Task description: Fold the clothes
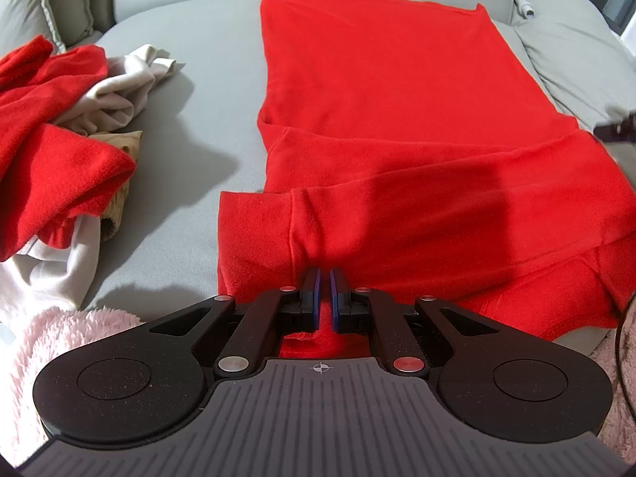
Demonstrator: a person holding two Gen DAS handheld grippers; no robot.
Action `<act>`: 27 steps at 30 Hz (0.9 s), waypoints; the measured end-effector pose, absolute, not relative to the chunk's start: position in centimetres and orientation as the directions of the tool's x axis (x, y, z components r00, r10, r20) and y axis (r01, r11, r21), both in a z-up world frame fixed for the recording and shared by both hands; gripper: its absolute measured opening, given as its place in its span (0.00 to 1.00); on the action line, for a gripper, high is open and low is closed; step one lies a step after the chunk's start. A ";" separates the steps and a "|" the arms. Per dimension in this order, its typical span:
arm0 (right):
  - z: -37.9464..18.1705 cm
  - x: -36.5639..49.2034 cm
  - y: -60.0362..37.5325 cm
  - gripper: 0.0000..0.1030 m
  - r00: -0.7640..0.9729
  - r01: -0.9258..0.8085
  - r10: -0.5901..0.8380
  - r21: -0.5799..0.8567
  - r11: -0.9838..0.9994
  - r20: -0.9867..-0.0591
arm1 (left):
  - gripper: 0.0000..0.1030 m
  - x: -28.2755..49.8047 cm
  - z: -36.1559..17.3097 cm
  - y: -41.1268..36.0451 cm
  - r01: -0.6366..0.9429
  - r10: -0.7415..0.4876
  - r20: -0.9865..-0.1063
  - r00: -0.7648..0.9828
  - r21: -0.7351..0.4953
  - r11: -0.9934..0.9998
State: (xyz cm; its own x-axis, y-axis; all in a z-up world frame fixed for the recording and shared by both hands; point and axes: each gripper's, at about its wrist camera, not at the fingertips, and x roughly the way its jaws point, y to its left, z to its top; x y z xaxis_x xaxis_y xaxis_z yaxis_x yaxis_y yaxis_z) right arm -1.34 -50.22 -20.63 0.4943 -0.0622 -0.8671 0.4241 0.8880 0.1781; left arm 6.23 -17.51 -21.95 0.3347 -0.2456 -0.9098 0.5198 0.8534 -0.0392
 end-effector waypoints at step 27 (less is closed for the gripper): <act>-19.0 -2.3 -52.7 0.12 0.562 0.450 -0.086 0.216 0.867 -0.823 | 0.09 6.3 -22.1 -17.4 0.511 -0.246 -0.909 0.336 -0.043 0.859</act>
